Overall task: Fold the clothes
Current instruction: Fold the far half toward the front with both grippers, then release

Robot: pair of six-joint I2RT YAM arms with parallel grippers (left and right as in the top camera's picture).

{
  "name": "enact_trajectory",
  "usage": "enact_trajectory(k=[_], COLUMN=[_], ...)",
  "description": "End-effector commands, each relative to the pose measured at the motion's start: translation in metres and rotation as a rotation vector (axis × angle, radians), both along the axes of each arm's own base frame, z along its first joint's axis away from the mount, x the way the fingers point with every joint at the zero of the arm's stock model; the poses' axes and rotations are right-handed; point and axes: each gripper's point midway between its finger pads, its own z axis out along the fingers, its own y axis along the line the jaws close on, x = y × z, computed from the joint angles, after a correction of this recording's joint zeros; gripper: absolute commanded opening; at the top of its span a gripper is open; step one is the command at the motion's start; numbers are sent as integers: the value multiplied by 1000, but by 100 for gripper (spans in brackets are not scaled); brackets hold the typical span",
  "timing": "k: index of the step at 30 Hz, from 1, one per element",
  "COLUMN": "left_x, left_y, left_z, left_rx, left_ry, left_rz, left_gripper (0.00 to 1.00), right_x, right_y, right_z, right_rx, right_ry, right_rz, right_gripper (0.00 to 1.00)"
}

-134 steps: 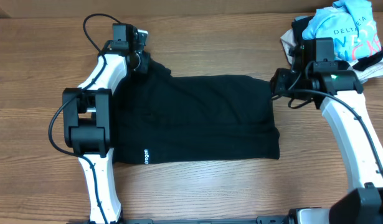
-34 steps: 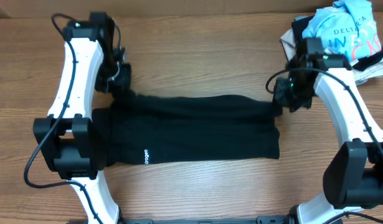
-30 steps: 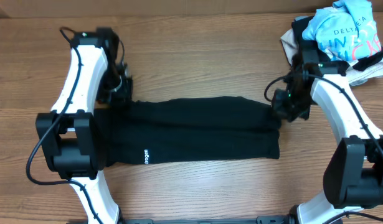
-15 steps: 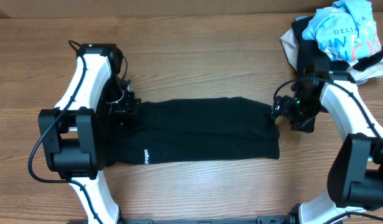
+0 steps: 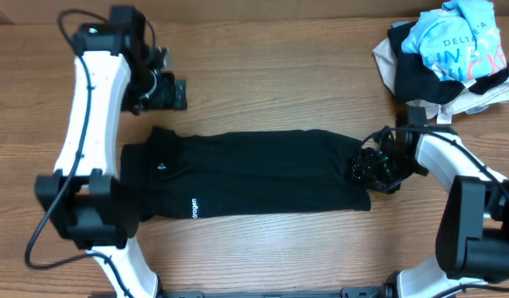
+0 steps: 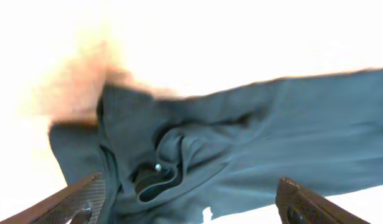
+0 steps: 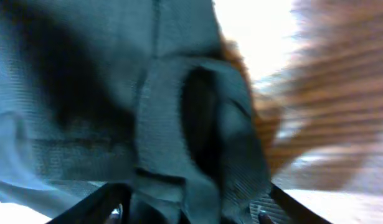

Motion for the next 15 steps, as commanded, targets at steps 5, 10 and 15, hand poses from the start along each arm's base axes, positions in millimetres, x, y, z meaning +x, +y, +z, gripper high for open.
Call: enact_trajectory(k=[5,10,15], left_x=[11,18,20], left_y=[-7,-5,5], left_z=[80,86,85], left_rx=[-45,-39,20], left_ry=[-264,-306,-313], left_rz=[-29,-25,-6], left_gripper=[89,93,100], right_x=[-8,13,23], right_y=[5,-25,-71], right_z=[-20,4,47], right_rx=[22,14,-7], right_ry=[2,-34,-89], right_rz=[-39,-138,-223], right_gripper=[4,4,4])
